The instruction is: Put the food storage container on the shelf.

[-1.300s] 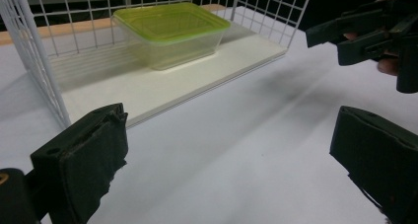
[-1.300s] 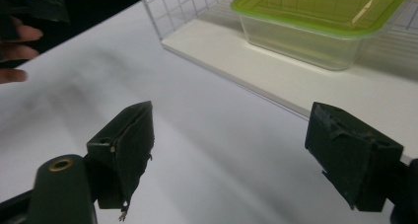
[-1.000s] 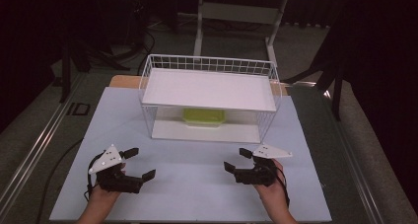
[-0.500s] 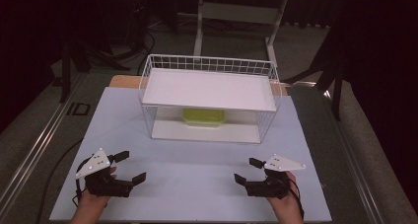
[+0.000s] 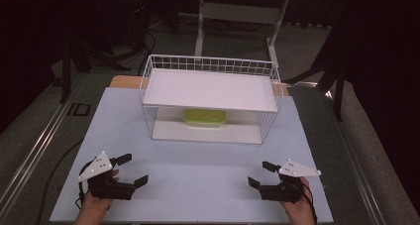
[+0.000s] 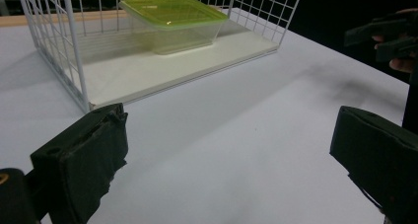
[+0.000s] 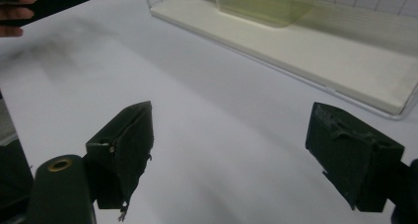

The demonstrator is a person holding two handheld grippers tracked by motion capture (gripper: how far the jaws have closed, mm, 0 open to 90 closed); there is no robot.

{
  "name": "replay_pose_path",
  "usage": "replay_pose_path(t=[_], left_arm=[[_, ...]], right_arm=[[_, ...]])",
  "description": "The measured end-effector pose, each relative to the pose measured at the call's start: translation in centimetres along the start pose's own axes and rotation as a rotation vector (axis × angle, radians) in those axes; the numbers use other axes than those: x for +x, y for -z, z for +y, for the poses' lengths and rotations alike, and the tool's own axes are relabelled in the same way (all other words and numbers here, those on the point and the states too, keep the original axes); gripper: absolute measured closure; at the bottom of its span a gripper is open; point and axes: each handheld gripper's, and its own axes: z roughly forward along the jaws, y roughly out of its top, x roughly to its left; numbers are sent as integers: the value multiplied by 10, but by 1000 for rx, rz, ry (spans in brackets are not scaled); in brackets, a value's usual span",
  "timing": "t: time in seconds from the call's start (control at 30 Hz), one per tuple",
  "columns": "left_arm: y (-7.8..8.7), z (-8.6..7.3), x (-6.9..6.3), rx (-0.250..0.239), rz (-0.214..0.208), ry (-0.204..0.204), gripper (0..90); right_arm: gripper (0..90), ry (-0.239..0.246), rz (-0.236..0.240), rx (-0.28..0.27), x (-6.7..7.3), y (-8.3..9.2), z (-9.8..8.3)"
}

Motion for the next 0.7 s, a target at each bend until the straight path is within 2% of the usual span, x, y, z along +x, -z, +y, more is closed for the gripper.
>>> replay_pose_path(t=[0.07,0.2,0.47,0.57,0.7], left_arm=[[-2,-1,0,5,-6,1,20],[-2,-1,-1,-13,-16,-3,20],[8,7,-2,-92,-17,-25,20],[10,7,-1,-103,-18,-27,20],[7,5,-1,-80,-21,-37,20]], right_arm=[[187,22,17,7,-2,-1,-4],[188,30,41,-2,-5,-2,-6],[187,27,97,-105,-6,10,-1],[187,40,101,-103,-6,10,-1],[186,66,112,-80,-7,4,-3]])
